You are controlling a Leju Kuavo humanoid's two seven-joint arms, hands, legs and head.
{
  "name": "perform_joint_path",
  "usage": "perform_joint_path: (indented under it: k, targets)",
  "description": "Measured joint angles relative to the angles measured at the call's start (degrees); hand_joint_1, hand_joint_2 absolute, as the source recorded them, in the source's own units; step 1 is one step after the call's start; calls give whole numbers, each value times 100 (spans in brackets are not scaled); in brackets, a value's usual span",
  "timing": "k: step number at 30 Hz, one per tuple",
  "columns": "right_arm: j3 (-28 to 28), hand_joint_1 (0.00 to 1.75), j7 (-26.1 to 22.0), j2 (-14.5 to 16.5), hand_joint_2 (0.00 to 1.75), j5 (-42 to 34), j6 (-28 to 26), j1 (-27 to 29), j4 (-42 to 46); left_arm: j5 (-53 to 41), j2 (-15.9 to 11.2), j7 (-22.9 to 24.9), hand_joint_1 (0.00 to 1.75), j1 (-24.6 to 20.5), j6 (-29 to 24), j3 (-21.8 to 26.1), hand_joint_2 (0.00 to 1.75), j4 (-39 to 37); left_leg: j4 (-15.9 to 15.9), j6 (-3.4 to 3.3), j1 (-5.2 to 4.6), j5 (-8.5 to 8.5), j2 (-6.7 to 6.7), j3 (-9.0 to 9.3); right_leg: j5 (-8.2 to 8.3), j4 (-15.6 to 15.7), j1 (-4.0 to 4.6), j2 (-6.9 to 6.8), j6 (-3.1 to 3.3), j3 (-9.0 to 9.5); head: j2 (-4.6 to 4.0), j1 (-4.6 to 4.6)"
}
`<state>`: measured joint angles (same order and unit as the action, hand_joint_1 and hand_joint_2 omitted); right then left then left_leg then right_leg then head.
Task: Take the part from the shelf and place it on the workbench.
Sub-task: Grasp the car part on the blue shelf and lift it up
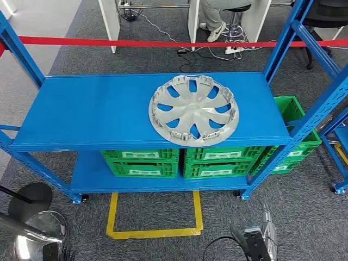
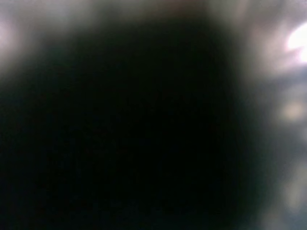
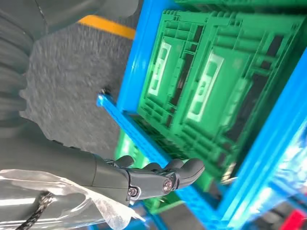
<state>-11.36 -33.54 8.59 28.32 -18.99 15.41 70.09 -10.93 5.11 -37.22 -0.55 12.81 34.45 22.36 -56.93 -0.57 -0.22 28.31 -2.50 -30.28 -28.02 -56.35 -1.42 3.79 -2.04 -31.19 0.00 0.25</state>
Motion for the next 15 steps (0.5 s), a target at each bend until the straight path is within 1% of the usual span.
perform_joint_path:
  k: [2, 4, 5, 6, 7, 8, 9, 10, 11, 12, 13, 14, 15]
  targets:
    - [90, 0, 57, -13, 175, 169, -75, 27, 61, -28, 1, -2, 0, -24, -7, 0, 0, 0, -12, -22, -7, 5, -1, -4, 5, 8, -10, 0, -21, 1, 0, -1]
    - [271, 0, 181, -44, 175, 509, -225, 76, 183, -85, 3, -8, 0, -67, -21, 0, 0, 0, 8, -64, -9, -3, 4, 1, 14, 34, -14, 7, -61, 7, 0, -2]
    - [363, 0, 252, -68, 175, 687, -301, 97, 243, -114, 7, -11, 0, -85, -30, 0, 0, -1, 54, -87, 2, -24, 19, 21, -1, 17, -9, -19, -71, -8, 0, 1]
    - [449, 0, 324, -96, 175, 855, -370, 110, 295, -141, 14, -13, 0, -99, -37, 0, 0, -1, 104, -115, 15, -47, 40, 44, -58, -68, 2, -74, -71, -58, 0, 8]
    - [539, 0, 402, -125, 175, 1021, -434, 118, 343, -168, 20, -15, 0, -110, -46, 0, 0, -2, 152, -142, 28, -69, 65, 67, -173, -272, 14, -147, -67, -167, 1, 20]
    - [635, 0, 486, -160, 175, 1187, -498, 124, 386, -195, 26, -16, 0, -116, -57, 1, 0, -5, 174, -159, 32, -78, 95, 80, -340, -608, 20, -230, -59, -344, 1, 29]
    - [734, 0, 575, -195, 175, 1350, -563, 133, 429, -220, 29, -16, 0, -120, -69, 2, 0, -8, 177, -171, 26, -75, 120, 81, -525, -1027, 26, -287, -58, -561, 1, 39]
    - [836, 0, 663, -230, 175, 1518, -624, 148, 468, -249, 29, -17, 0, -122, -82, 4, 0, -13, 176, -172, 19, -66, 141, 84, -659, -1410, 26, -314, -62, -766, 1, 44]
    - [933, 0, 751, -267, 175, 1682, -686, 167, 505, -273, 31, -18, 0, -125, -92, 7, 0, -20, 173, -169, 12, -54, 159, 91, -701, -1650, 25, -326, -64, -901, 0, 44]
    - [1032, 0, 838, -303, 175, 1844, -747, 187, 544, -303, 35, -20, 0, -132, -102, 9, 0, -29, 170, -158, 8, -37, 167, 105, -619, -1659, 25, -330, -62, -921, 0, 46]
    - [1132, 0, 923, -344, 175, 2000, -805, 199, 586, -329, 42, -24, 0, -142, -109, 11, 0, -40, 167, -143, 8, -16, 170, 130, -433, -1423, 25, -333, -52, -816, 0, 46]
    - [1232, 0, 1014, -387, 175, 2148, -869, 205, 632, -355, 50, -27, 0, -157, -116, 13, 0, -52, 161, -123, 8, 12, 171, 161, -202, -1023, 25, -339, -38, -622, 0, 48]
    - [1340, 0, 1109, -433, 175, 2305, -935, 204, 680, -383, 57, -31, 0, -175, -126, 16, 0, -66, 150, -93, -3, 45, 172, 185, -43, -619, 31, -347, -19, -411, 0, 48]
